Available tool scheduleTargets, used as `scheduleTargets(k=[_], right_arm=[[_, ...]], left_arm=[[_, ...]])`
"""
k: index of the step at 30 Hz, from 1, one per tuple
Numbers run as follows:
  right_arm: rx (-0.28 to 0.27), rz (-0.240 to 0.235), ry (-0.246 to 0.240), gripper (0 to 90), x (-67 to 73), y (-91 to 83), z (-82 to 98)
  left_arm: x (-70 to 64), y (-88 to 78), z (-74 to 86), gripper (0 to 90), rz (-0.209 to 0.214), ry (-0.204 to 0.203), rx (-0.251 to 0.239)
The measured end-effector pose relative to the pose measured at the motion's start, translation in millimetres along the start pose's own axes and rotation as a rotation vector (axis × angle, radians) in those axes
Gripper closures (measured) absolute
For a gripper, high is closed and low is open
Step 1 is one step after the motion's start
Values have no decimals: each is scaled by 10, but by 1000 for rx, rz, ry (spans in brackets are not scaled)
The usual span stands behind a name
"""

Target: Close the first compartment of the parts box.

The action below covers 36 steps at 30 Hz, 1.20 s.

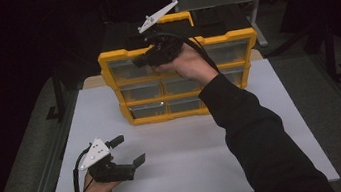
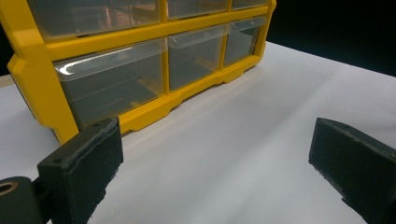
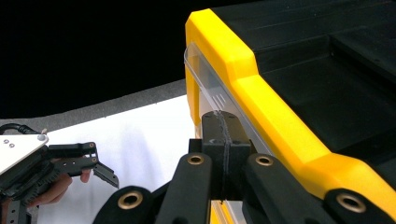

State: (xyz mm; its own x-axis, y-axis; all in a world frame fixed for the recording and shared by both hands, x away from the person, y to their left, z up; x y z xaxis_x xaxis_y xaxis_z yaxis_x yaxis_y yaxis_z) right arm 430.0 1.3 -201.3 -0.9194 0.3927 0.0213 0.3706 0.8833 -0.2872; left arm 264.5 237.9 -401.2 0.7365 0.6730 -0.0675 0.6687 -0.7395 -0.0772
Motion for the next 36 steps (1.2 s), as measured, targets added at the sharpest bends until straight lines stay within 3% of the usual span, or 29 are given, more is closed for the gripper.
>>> scheduleTargets(k=[5,9,15,19,33,36], right_arm=[[-8,-20,11,894,26,-57,30],[-15,-12,36,805,57,-141,82],[-30,-4,29,659,73,-301,207],[-39,7,53,572,71,-418,296],[-55,44,34,342,167,-686,590],[-66,58,56,293,209,-745,668]], left_arm=[[-2,-12,-2,24,-3,1,5],[-8,-4,1,24,1,7,-3],[-14,-13,-22,24,9,23,-3],[-33,-4,-20,24,14,11,-17],[-49,-24,-35,21,25,-5,-27],[-47,-31,-34,18,26,-8,-28]])
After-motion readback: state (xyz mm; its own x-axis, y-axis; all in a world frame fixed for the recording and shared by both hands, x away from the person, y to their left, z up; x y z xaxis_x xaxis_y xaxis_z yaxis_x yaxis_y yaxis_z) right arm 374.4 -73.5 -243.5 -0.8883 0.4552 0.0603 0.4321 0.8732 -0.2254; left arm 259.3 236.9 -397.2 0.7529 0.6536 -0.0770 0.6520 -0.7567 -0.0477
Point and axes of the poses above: each handheld gripper's, and its own axes: y roughly forward along the jaws, z roughly out of its underside, x roughly to its left, the point moved 1 cm from there along y, roughly forward along the jaws, and after that the axes turned 15 degrees about -x, right-handed, at the moved point
